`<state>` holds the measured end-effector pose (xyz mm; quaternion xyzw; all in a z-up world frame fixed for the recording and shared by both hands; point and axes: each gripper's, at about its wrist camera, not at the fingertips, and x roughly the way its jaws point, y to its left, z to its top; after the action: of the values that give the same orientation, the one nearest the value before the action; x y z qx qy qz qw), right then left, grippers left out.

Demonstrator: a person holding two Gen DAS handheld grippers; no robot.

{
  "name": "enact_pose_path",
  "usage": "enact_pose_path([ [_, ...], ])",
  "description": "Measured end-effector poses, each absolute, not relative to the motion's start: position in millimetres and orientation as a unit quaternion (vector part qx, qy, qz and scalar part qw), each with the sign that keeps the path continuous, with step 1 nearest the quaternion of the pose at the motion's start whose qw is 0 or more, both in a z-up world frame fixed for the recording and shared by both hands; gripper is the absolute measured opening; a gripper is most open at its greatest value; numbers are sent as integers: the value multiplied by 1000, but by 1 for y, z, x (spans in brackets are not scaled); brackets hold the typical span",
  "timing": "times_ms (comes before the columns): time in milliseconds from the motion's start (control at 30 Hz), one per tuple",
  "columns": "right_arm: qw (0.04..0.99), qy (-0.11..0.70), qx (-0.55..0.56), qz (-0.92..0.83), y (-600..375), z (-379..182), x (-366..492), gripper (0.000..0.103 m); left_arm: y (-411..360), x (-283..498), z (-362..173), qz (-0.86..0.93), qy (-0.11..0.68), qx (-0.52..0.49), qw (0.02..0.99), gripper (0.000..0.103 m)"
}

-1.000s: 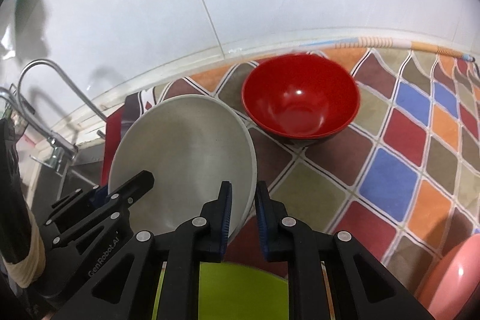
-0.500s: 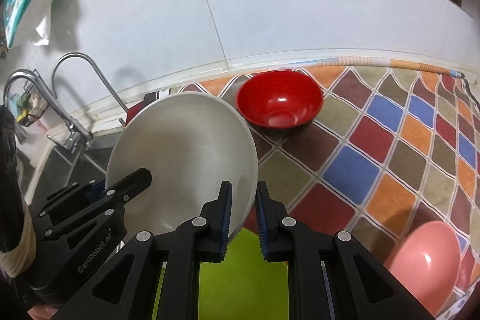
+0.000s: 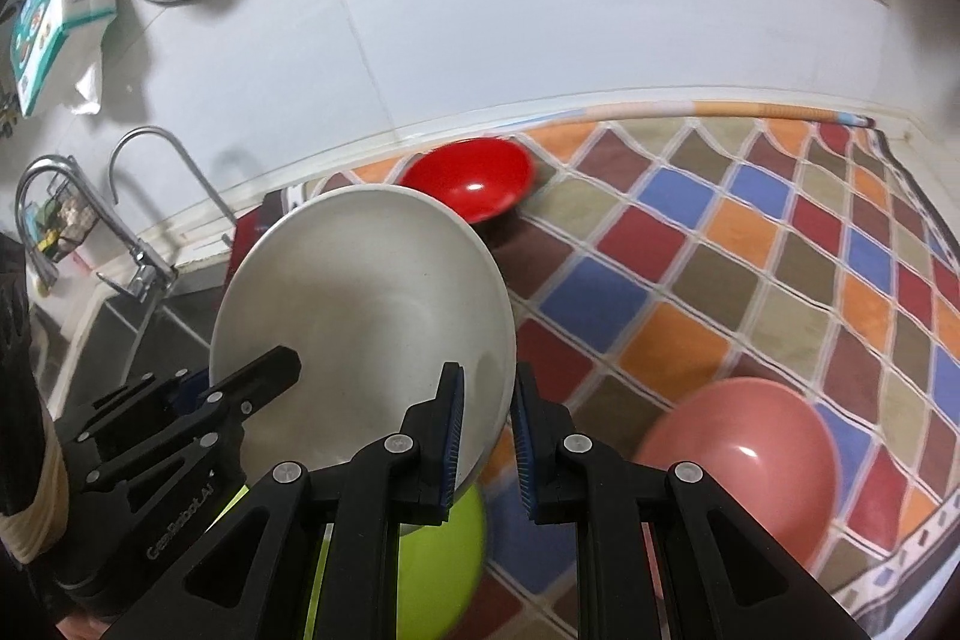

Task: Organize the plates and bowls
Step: 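Carry the white bowl with both grippers and lower it into the pink bowl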

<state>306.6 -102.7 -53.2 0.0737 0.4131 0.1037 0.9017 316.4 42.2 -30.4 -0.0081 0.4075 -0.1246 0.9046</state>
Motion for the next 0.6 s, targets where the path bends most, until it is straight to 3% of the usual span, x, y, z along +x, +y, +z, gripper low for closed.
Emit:
enact_pose_path([
  [600, 906, 412, 91, 42, -193, -52, 279, 17, -45, 310, -33, -183, 417, 11, 890, 18],
])
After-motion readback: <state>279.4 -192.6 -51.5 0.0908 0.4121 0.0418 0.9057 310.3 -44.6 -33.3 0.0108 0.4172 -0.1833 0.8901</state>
